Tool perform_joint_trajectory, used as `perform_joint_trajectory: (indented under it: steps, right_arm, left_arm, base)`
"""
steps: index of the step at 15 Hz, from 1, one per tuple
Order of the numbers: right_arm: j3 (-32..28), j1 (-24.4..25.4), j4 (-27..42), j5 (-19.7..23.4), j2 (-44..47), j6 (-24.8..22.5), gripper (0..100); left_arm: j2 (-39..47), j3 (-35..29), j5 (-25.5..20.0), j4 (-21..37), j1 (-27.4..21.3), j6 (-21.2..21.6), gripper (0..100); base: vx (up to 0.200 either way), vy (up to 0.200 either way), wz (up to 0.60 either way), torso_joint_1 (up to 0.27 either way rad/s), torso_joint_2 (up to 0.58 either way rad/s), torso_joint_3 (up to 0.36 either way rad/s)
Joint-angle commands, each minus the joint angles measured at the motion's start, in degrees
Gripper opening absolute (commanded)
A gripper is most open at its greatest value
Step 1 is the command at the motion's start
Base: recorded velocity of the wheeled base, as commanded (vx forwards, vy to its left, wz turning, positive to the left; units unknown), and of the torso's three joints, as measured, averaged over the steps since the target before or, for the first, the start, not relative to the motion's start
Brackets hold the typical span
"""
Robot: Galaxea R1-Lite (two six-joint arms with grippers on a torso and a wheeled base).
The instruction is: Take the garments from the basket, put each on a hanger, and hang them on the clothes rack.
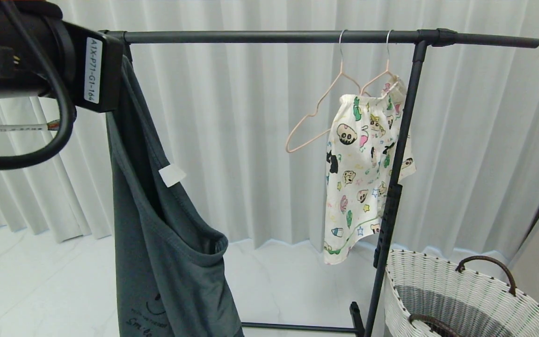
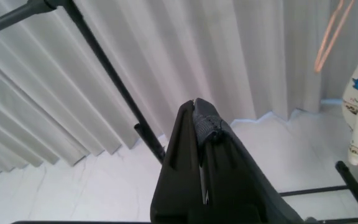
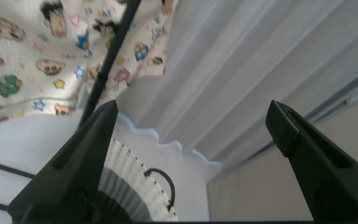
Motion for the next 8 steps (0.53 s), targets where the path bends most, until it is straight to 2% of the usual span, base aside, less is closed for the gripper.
perform_joint_trajectory:
  steps: [1, 8]
  right_arm:
    - [0.3, -0.2, 0.0, 0.0, 0.3, -0.1, 100]
    - [0.3, -0.2, -0.1, 0.0, 0.6, -0.1, 100]
  left_arm:
    - [-0.2, 0.1, 0.4, 0.0, 0.0, -0.1, 0]
    - [-0.1, 0.3, 0.4, 0.0, 0.0, -0.3, 0]
  base:
    - [0.000, 0.200, 0.00, 0.002, 0.00, 0.002]
    - [0.000, 0.200, 0.00, 0.002, 0.00, 0.003]
